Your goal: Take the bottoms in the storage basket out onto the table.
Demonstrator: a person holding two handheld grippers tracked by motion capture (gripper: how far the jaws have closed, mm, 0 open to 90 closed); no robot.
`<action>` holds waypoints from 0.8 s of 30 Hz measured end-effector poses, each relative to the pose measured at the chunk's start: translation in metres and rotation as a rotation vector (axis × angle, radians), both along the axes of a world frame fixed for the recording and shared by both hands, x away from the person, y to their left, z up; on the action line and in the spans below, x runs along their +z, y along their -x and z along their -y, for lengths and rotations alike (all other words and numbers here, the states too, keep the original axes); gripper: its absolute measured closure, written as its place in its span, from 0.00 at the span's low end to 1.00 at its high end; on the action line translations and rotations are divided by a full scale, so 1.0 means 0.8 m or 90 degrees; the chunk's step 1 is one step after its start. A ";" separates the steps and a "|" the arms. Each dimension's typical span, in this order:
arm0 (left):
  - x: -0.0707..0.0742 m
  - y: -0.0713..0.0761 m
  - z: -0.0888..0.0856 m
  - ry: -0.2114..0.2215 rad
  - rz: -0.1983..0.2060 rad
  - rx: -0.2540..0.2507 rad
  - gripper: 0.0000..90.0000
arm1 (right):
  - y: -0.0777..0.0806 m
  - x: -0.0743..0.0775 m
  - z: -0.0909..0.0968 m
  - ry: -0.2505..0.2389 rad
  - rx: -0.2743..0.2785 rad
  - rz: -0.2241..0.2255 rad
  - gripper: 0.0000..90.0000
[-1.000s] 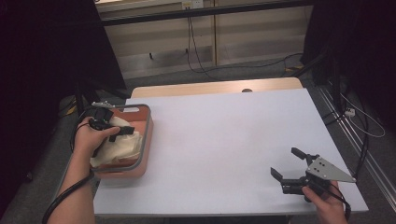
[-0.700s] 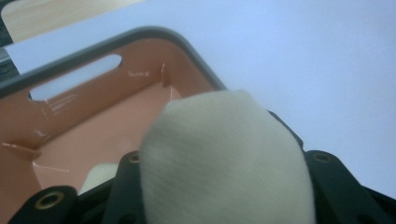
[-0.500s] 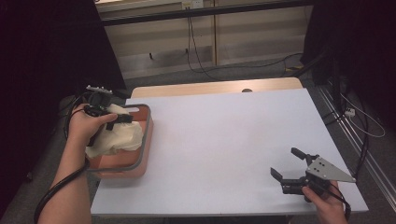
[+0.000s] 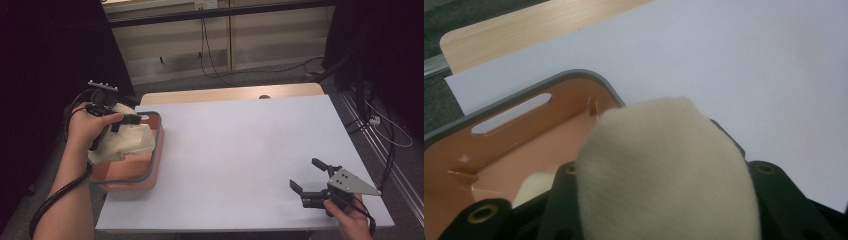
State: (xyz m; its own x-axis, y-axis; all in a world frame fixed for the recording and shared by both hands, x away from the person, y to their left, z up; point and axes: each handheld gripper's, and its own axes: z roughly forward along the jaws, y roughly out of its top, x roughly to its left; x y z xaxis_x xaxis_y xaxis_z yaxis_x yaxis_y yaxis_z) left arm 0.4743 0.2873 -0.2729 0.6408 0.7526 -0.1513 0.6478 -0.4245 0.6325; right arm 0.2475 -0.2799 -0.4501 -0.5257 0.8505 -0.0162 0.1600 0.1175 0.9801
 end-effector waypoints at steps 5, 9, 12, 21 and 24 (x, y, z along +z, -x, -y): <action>0.010 0.001 0.002 -0.001 0.001 0.000 0.65 | 0.000 0.000 0.000 -0.001 0.000 0.001 0.01; 0.015 0.002 0.004 0.001 0.001 -0.005 0.65 | 0.000 0.000 0.000 0.000 0.000 0.000 0.01; 0.018 0.003 0.007 0.006 0.004 -0.001 0.65 | 0.000 0.000 -0.001 0.000 -0.001 0.001 0.01; 0.022 0.003 0.022 0.007 0.000 -0.020 0.65 | 0.000 0.000 0.000 -0.001 -0.001 0.001 0.01; 0.023 0.004 0.027 0.014 -0.004 -0.020 0.65 | 0.001 0.000 0.000 -0.002 -0.001 -0.001 0.02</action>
